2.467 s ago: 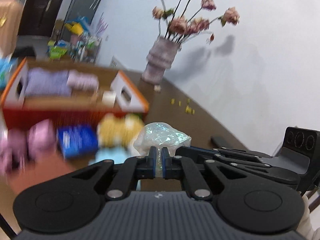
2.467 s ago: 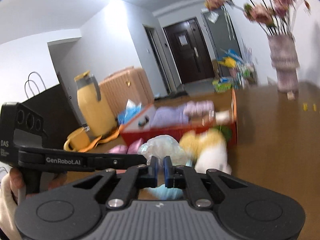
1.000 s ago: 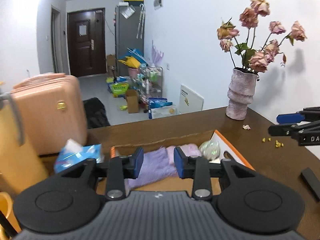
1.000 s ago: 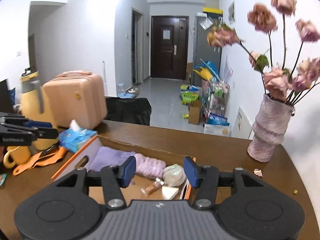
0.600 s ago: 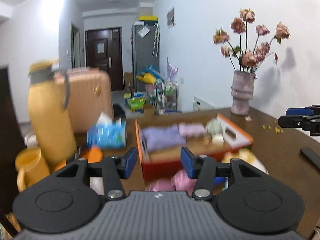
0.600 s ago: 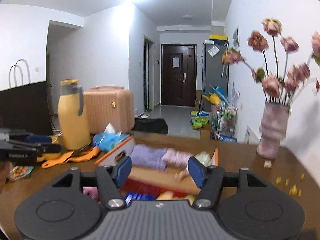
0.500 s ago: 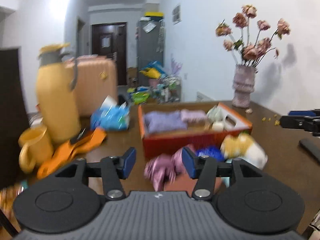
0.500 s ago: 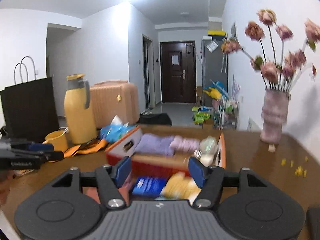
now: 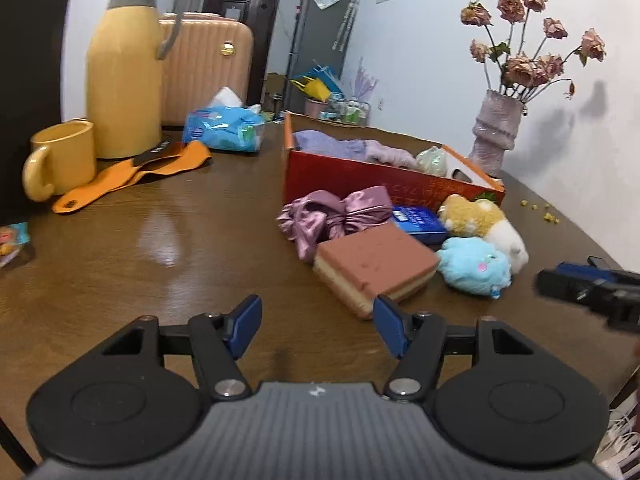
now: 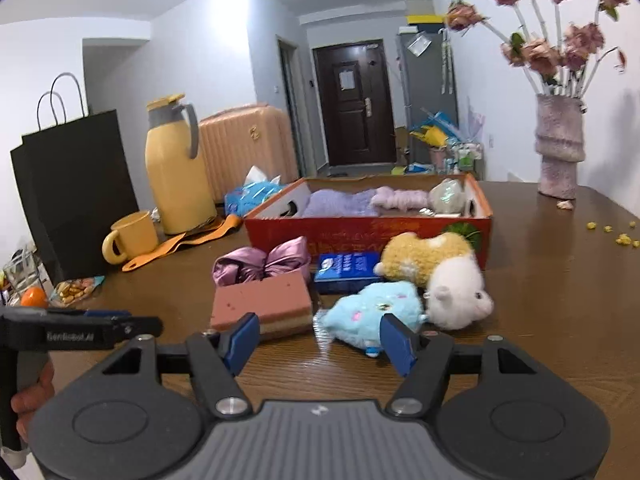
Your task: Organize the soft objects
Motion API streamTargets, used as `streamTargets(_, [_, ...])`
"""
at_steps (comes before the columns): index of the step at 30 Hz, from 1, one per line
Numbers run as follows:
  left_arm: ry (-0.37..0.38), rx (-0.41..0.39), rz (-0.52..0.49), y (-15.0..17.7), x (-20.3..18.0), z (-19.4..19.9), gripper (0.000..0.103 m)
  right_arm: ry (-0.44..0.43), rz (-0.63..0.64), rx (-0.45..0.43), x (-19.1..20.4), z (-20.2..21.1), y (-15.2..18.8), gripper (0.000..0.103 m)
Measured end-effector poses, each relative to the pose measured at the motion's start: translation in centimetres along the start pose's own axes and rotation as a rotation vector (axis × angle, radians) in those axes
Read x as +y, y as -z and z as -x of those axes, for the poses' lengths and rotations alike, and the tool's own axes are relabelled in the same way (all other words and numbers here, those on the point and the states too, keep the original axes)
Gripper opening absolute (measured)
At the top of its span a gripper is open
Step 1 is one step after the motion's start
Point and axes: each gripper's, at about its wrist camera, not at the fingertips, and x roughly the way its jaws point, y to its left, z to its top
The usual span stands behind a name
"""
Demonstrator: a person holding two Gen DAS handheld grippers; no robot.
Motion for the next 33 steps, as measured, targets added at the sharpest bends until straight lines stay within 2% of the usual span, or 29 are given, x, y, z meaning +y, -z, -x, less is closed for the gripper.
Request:
streamTargets(6, [0.073,0.016,-0.032,-1.2,-1.6,-3.3,0.062,-0.041,0.006,0.035,0.1,-4.0,-1.1,0.066])
streamTargets(9, [0.088,0.055,0.000,-1.9,-1.5,-5.3,0.050,-0.072,-0.005,0.044,0.0,-6.5,-2.2,0.064])
streamTargets(12, [0.144,0.089,0.074,-2.6,-0.4,-6.9,0.047,-0.098,-0.023,0.058,-0.1,-9.3,-3.1,0.053])
streamTargets(14, [0.178,0.113,0.128,-2.8,0.4,-7.7,0.043,-0.107,-0.022,0.073,0.0,-11.1,-3.4,0.050])
streamTargets(15, [0.183,0.123,0.149,-2.8,0.7,-8.0,0.036,-0.108,-0.025,0.089,0.0,-12.0,-3.5,0.049])
streamTargets(16, [0.188,0.134,0.171,-2.9,1.0,-8.3,0.034,-0.112,-0.032,0.106,0.0,-12.8,-3.5,0.047])
streamTargets(18, [0.204,0.143,0.196,-2.9,1.3,-8.3,0.031,-0.130,-0.065,0.149,-0.2,-14.2,-3.4,0.038])
streamTargets(19, [0.199,0.143,0.197,-2.9,1.4,-8.1,0.030,-0.142,-0.082,0.167,-0.2,-14.5,-3.2,0.038])
streamTargets(23, [0.251,0.187,0.223,-2.1,1.9,-6.9,0.028,-0.162,-0.083,0.168,-0.2,-12.4,-2.0,0.034])
streamTargets(29, [0.322,0.230,0.168,0.9,-0.4,-3.0,0.027,-0.160,-0.125,0.176,-0.4,-5.0,1.8,0.032])
streamTargets(33, [0.357,0.246,0.141,2.2,-2.0,-1.2,0.027,-0.146,-0.205,0.166,-1.4,-0.7,3.9,0.029])
